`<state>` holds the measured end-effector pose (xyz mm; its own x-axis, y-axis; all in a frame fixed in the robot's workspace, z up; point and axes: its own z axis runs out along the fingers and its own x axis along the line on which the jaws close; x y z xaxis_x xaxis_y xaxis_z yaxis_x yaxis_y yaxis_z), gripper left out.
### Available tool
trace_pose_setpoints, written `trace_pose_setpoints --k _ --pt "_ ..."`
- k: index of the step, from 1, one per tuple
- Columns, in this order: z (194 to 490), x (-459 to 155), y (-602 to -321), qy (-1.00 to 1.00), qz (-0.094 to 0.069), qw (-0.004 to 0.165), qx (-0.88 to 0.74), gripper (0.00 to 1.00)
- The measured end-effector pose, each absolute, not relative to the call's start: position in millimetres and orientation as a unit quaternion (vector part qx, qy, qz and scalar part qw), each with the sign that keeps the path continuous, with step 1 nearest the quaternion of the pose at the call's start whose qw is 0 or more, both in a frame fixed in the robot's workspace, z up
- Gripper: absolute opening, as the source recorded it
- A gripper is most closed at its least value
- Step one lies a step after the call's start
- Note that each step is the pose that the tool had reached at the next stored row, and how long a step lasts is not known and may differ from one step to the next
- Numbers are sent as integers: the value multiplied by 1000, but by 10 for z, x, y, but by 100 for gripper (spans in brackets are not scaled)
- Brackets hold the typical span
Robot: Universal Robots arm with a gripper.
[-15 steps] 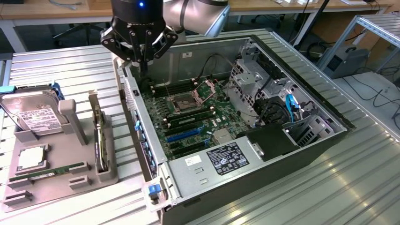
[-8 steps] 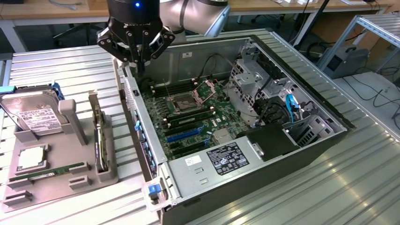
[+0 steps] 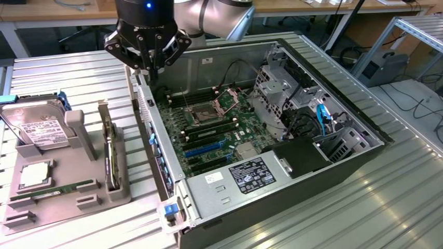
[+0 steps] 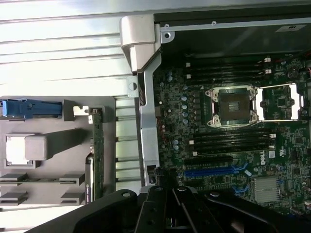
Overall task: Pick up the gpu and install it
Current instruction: 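Reach for the gpu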
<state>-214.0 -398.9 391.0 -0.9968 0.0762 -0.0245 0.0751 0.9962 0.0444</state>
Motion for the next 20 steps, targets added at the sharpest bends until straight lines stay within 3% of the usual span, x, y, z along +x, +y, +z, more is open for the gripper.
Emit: trace_pose_setpoints --k 20 --pt "3906 -2221 -3989 999 22 13 38 11"
